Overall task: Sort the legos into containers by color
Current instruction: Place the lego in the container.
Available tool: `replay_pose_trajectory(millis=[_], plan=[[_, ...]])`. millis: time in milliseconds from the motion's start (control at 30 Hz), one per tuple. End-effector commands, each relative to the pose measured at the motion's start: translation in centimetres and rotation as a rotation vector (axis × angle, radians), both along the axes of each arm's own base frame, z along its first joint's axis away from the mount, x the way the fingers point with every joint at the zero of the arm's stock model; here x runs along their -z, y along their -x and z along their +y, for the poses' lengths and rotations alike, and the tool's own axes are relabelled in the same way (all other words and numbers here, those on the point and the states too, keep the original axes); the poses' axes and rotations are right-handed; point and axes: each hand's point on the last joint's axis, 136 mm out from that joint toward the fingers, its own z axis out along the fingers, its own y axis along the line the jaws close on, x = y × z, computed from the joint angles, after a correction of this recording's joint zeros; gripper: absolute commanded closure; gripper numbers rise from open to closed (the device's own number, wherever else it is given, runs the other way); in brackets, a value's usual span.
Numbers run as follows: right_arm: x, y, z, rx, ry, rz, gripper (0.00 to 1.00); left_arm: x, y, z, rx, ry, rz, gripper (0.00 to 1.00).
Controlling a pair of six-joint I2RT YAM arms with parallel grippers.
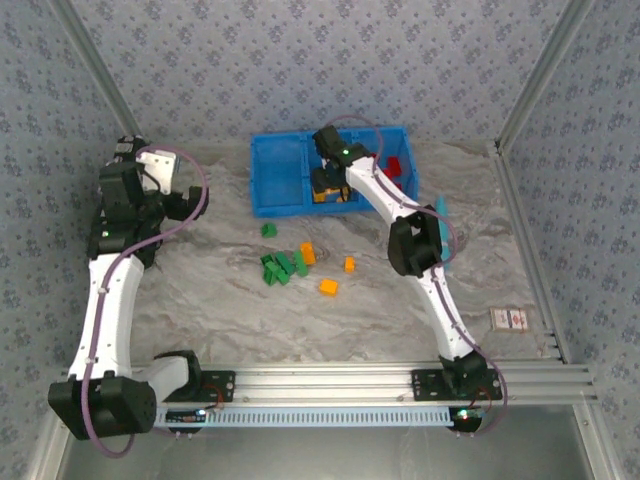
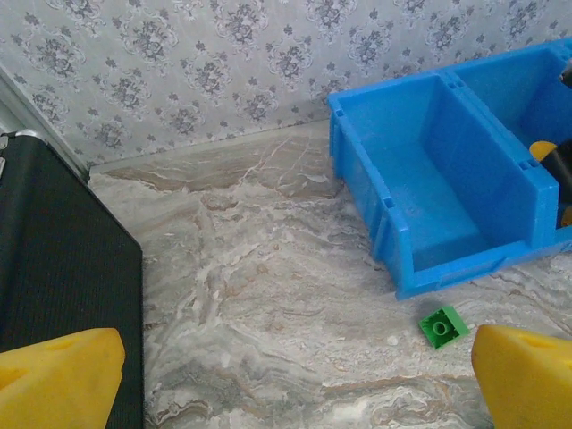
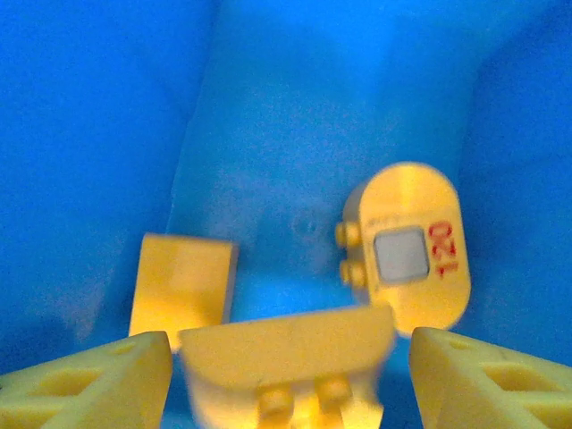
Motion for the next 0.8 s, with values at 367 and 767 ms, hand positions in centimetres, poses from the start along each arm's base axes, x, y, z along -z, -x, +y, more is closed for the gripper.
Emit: replay_pose_trajectory(millis=[367,767], plan=[[-5.5,12.3,-3.0,0.091,-0.003,0.054,0.28,-6.8,3.9,-2.3,0.063,0.008,-0.220,0.00],[-0.6,22.3,-4.5,0.217,0.008,0.179,0.27,-8.3,5.8,-3.2,0.066,-0.042,-0.290,0.00]])
